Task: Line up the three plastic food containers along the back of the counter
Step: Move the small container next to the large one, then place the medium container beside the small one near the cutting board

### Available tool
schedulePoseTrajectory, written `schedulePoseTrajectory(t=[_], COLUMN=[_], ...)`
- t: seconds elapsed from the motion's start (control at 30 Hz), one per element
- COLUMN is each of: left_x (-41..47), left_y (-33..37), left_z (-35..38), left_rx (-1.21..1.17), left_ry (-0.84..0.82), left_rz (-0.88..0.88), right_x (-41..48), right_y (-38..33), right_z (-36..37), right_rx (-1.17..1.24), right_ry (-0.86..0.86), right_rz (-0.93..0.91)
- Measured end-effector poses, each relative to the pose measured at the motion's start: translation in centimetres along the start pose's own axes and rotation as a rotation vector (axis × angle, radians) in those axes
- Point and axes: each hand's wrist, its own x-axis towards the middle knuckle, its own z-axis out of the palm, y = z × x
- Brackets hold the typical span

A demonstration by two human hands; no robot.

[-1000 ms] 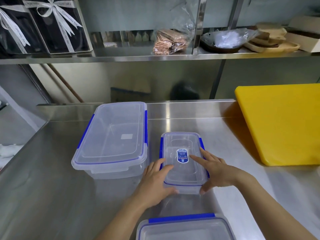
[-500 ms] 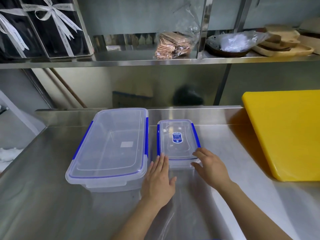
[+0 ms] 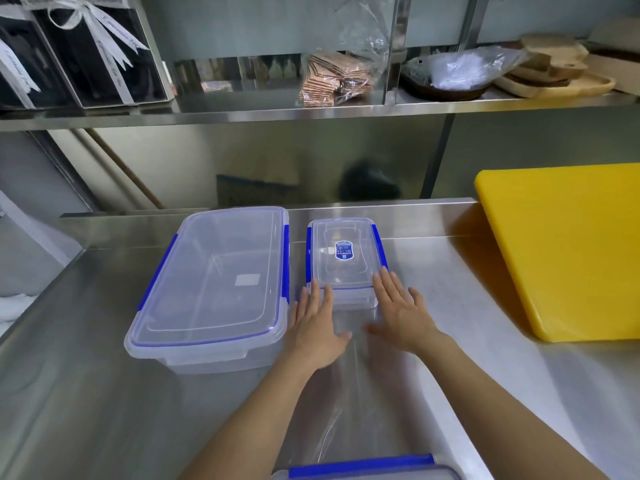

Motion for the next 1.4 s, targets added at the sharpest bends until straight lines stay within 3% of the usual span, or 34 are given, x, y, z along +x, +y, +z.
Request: schedulePoseTrajectory(t=[0.1, 0.23, 0.37, 0.57, 0.67, 0.73, 0.9, 1.07, 1.13, 1.4], left_x=[-2.2, -6.1, -10.0, -14.7, -16.2, -16.8, -17.2, -15.8, -15.2, -15.7], left_y=[0.0, -0.8, -1.9, -3.9, -4.6, -4.9, -5.0, -4.4, -3.5, 0.5], left_z=[-0.8, -1.9, -2.5, -3.6, -3.4, -3.1, -2.9, -1.8, -1.2, 0.3], left_rx=[-0.099, -0.232, -0.313, -0.432, -0.445, -0.497, -0.589, -0.766, -0.843, -0.583], left_ry=[0.026, -0.087, -0.242, -0.55, -0.747, -0.77, -0.643, -0.105, 0.015, 0.318], left_rz=[0.099, 0.004, -0.031, -0.144, -0.147, -0.151, -0.19, -0.308, -0.324, -0.162], right_x=[-1.4, -4.0, -7.1, -11.5, -12.5, -12.9, -13.6, -14.5, -14.7, -15.5], right_y=[-0.1, -0.6, -1.6, -3.2, -3.7, -3.8, -3.1, -1.2, -0.5, 1.5], right_z=[-0.5, -1.6, -2.4, -2.0, -1.2, -0.7, -0.1, 0.0, 0.1, 0.7], right_rx=[0.124, 0.286, 0.461, 0.435, 0.378, 0.382, 0.5, 0.603, 0.611, 0.651], right_ry=[0.058, 0.07, -0.124, -0.585, -0.632, -0.622, -0.575, -0.41, -0.322, -0.008], right_rz=[-0.014, -0.065, -0.113, -0.191, -0.196, -0.199, -0.152, -0.017, 0.039, 0.324])
